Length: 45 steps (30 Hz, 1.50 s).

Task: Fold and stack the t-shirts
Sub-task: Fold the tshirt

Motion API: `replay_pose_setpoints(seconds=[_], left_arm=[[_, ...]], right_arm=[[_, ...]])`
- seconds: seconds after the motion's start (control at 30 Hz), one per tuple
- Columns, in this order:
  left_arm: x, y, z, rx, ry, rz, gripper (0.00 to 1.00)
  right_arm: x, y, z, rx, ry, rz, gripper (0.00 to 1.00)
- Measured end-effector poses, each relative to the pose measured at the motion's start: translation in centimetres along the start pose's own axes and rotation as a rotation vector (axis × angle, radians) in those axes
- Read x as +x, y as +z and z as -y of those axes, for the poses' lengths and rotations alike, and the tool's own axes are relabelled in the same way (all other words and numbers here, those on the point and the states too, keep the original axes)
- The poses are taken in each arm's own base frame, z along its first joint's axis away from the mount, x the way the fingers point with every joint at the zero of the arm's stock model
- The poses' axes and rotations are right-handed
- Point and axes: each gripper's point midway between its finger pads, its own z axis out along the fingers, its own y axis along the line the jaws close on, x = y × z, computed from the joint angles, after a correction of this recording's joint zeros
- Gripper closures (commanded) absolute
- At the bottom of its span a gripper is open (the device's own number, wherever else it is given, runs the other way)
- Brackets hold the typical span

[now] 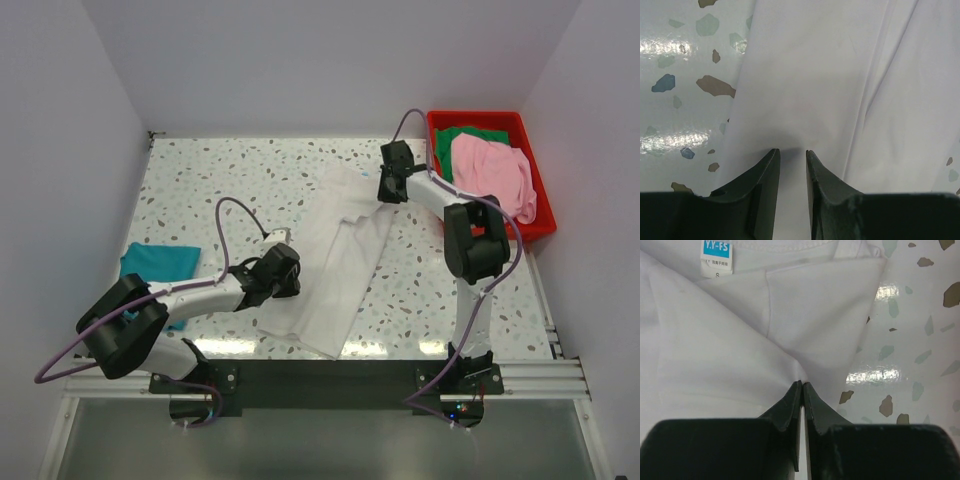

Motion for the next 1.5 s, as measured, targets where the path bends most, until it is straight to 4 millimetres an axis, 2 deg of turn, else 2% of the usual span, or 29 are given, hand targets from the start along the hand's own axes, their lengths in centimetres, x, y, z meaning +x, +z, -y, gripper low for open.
replay_pose_setpoints(seconds=[0.1,0.13,0.17,0.27,0.43,0.57,0.7,0.87,0.9,0.93,1.13,1.23,1.37,1.4,1.5], left_arm=[[0.0,0.0,0.0,0.003,0.0,0.0,0.67],[0.0,-0.1,0.1,0.005,0.0,0.001,0.66],[-0.1,-0.1,0.1,0.007,-0.001,0.003,0.66],[-0.3,-0.4,0.4,0.021,0.009,0.006,0.66],[-0.5,-0.6,0.9,0.048,0.075,-0.005,0.66],[-0.6,-0.9,1.5,0.069,0.122,-0.013,0.66],[0.4,-0.8,1.6,0.068,0.156,-0.038,0.67],[3.0,-0.3,2.1,0.065,0.193,-0.088,0.7],[2.9,-0.3,2.5,0.078,0.185,-0.084,0.71],[3.0,-0.2,2.7,0.084,0.179,-0.085,0.71],[2.6,1.0,4.9,0.144,0.099,-0.06,0.71],[1.7,2.2,6.4,0.171,0.069,-0.054,0.71],[-0.6,4.4,8.1,0.208,0.006,-0.038,0.71],[-1.3,4.9,8.3,0.215,-0.009,-0.035,0.7],[-2.7,5.9,8.9,0.228,-0.028,-0.029,0.62]], right_arm=[[0.2,0.1,0.3,0.013,0.004,-0.003,0.78],[0.2,0.1,0.3,0.017,0.006,-0.003,0.65],[0.3,0.1,0.3,0.018,0.011,-0.003,0.59],[0.3,0.1,0.4,0.02,0.012,-0.006,0.48],[0.5,-0.5,0.6,0.022,0.013,-0.009,0.46],[1.0,-2.4,1.0,0.016,0.026,-0.005,0.46],[0.8,-2.7,0.6,0.007,0.03,0.005,0.46],[1.6,0.0,-0.2,0.01,0.019,-0.038,0.52],[1.8,0.8,-0.5,0.008,0.017,-0.048,0.58],[1.9,1.5,-0.7,0.007,0.014,-0.054,0.6],[-1.0,3.7,-2.6,-0.019,0.0,-0.02,0.61],[-2.9,5.2,-3.9,-0.041,-0.012,0.011,0.59],[-5.7,7.0,-5.9,-0.089,-0.029,0.058,0.4],[-6.3,7.4,-6.4,-0.102,-0.036,0.071,0.28],[-7.5,7.5,-7.1,-0.127,-0.058,0.09,0.09]])
